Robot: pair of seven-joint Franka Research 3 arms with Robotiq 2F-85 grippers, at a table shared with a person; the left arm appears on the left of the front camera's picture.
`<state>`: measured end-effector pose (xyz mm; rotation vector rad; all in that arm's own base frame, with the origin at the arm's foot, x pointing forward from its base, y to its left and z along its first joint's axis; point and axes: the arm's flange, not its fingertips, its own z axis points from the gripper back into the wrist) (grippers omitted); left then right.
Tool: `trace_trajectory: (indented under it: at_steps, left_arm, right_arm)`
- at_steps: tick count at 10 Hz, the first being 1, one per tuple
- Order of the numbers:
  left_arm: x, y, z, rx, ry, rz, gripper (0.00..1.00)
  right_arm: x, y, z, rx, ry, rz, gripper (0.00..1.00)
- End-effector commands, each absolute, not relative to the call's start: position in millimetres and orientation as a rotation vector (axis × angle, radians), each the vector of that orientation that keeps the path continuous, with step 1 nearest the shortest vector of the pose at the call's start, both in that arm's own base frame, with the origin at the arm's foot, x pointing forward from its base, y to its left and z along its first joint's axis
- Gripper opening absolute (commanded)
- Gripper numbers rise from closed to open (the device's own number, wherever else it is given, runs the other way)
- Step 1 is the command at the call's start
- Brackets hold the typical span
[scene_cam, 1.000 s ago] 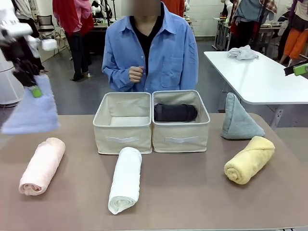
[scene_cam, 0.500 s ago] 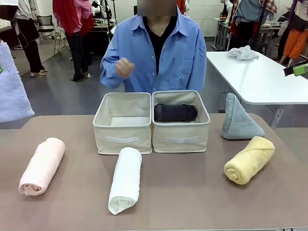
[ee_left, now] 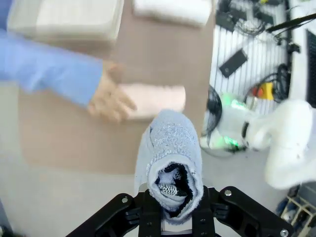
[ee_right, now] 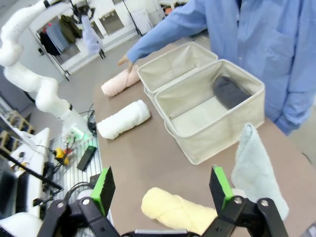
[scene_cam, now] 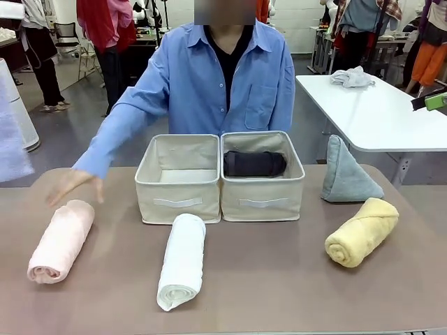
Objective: Sort the towels based on their folding style.
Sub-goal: Pick up one triangle-folded towel and place it in the left Fabric basket.
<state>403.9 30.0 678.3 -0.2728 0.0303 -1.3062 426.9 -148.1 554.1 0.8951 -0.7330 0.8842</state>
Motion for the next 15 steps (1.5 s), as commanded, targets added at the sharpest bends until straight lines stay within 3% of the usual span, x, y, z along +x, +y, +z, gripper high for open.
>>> trace_trajectory:
  at_steps: [1,3,9,12,15]
  left_arm:
    - [315,127,709,-0.187,0.047,-1.123,0.19]
    - [272,173,706,-0.242,-0.024,-1.057,0.19]
    - [265,196,691,-0.291,-0.066,-1.031,0.19]
    - [282,179,698,-0.308,-0.136,-1.09,0.19]
    - [336,88,709,-0.281,-0.243,-1.237,0.19]
  right_arm:
    - [427,-148,555,0.905,-0.74,0.882,1.0]
    - [427,-148,555,0.905,-0.74,0.882,1.0]
    - [427,-148,555,0.905,-0.74,0.882,1.0]
    - [427,-148,555,0.905,-0.74,0.882,1.0]
    - [427,-148,555,0.905,-0.74,0.882,1.0]
